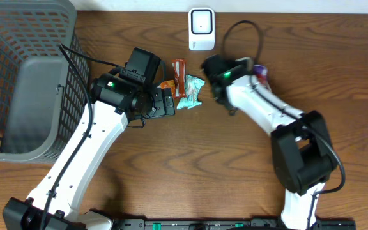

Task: Scan the item barcode

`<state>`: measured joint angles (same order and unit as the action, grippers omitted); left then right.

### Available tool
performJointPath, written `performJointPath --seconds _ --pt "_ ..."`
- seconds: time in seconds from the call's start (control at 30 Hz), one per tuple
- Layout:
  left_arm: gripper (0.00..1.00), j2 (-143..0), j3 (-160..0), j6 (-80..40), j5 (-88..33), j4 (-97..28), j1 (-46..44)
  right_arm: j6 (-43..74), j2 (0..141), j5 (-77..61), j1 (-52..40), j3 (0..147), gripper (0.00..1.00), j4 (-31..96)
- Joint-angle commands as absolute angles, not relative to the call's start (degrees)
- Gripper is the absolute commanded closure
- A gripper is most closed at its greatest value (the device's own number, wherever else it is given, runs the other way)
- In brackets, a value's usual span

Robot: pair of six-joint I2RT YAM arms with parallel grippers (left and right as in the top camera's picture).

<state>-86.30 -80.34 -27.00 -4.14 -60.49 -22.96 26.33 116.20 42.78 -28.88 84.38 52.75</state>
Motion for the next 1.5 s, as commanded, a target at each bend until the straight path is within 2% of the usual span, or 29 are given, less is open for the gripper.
performJointPath --seconds 0.0,0.1,0.27,0.47,0.57,0.77,0.93,1.03,1.23,1.4,1.47 --pt "0.02 -86.48 -80.49 -26.65 -3.79 -60.84 -22.79 27.05 116.79 33.82 -33.91 88.51 0.23 52.62" --pt "0.02 -86.48 -80.49 -26.65 -3.77 -60.84 -22.79 25.82 116.79 28.01 -34.39 94.67 0.17 55.09" --pt "0.02 -86.48 -80.49 -26.65 -3.77 -60.84 -22.79 24.16 116.79 19.64 -31.64 105.89 0.14 61.67" --pt "0.02 -86.48 -80.49 -26.65 -3.77 -60.84 -22.79 14.41 116.79 4.89 -22.74 112.14 0.11 68.38" --pt "0.02 -86.48 -80.49 -26.65 -3.77 -60.84 -22.79 9.04 116.97 -3.53 -16.99 110.61 0.05 69.23" --pt "0.02 -86.48 -80.49 -26.65 -3.77 -60.84 -22.79 -4.56 117.51 -25.02 -8.6 104.66 0.04 68.2" --pt "0.02 -86.48 -80.49 -26.65 -3.77 -60.84 -22.79 -4.75 117.56 -25.93 -5.26 97.78 0.01 61.58" --pt "0.02 -86.48 -80.49 -26.65 -3.79 -60.84 -22.79 -1.02 117.56 -26.39 -2.83 92.71 0.01 54.98" --pt "0.02 -86.48 -80.49 -26.65 -3.79 -60.84 -22.79 -0.73 117.56 -33.21 0.58 85.82 0.01 46.44" --pt "0.02 -86.48 -80.49 -26.65 -3.79 -60.84 -22.79 -0.73 117.56 -34.2 0.25 84.03 0.01 45.67" --pt "0.02 -86.48 -80.49 -26.65 -3.77 -60.84 -22.79 -0.71 116.99 -34.02 -0.12 84.38 0.05 46.41"
